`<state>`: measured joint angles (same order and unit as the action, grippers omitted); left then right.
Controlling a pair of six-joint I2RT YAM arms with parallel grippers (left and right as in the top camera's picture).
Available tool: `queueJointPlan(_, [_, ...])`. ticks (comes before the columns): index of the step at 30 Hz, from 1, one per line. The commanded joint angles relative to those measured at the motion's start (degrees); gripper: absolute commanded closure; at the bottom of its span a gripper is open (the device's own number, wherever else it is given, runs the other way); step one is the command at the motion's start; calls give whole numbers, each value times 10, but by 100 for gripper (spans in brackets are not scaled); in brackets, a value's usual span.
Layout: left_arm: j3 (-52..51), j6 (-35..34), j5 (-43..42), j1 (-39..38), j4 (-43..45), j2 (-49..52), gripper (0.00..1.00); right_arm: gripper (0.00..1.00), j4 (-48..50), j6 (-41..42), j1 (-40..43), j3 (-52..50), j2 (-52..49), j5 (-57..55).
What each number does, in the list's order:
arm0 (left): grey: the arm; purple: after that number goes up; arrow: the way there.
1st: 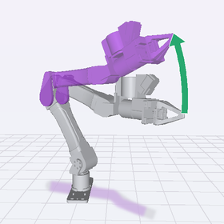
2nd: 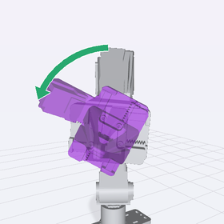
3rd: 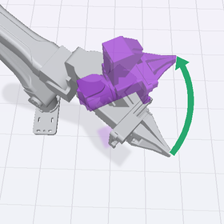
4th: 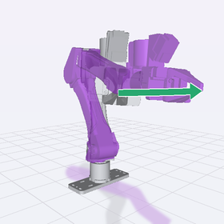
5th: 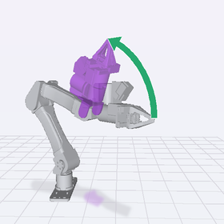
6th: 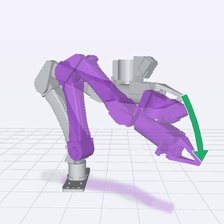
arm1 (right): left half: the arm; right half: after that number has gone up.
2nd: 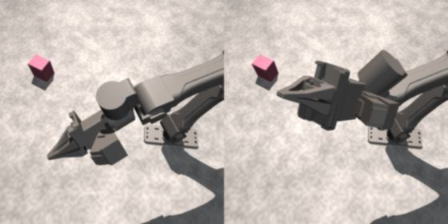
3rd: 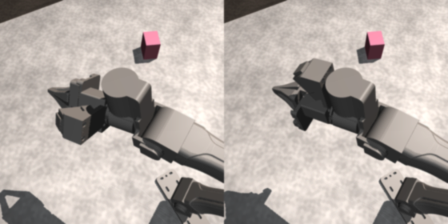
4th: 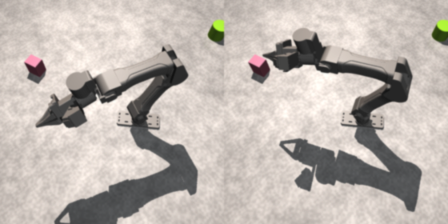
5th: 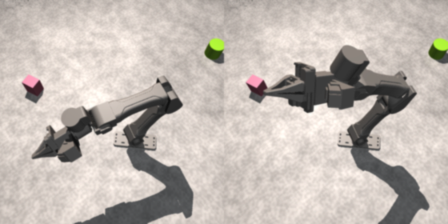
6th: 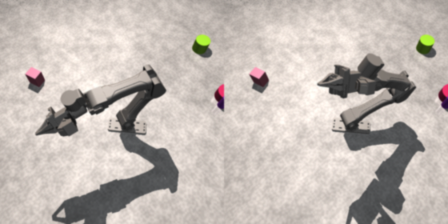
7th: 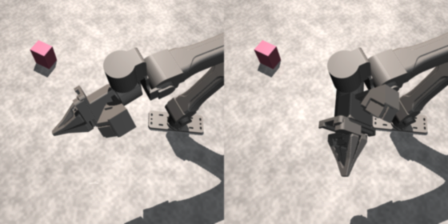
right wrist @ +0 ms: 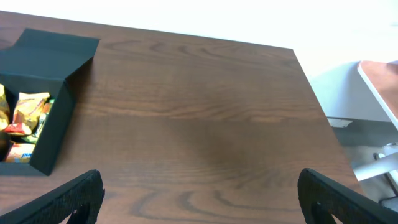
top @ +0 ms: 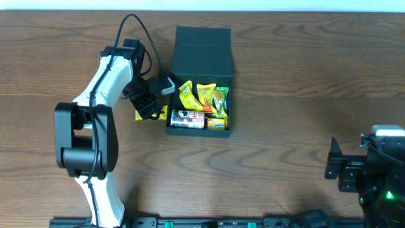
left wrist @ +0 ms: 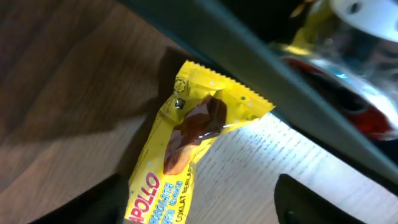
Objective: Pack container
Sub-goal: 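Grasp the last yellow packet beside the box with the left gripper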
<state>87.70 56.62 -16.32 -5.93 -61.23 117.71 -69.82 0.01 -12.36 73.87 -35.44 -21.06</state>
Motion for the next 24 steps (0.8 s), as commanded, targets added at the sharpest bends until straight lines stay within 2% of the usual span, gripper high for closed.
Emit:
queueJointPlan(1, [1,24,1,7,0,15,41,1,0,28,-3,3,2,-30])
queueJointPlan(24, [-8,26,-17,26,58,30,38,1,24,56,-3,3,2,-31])
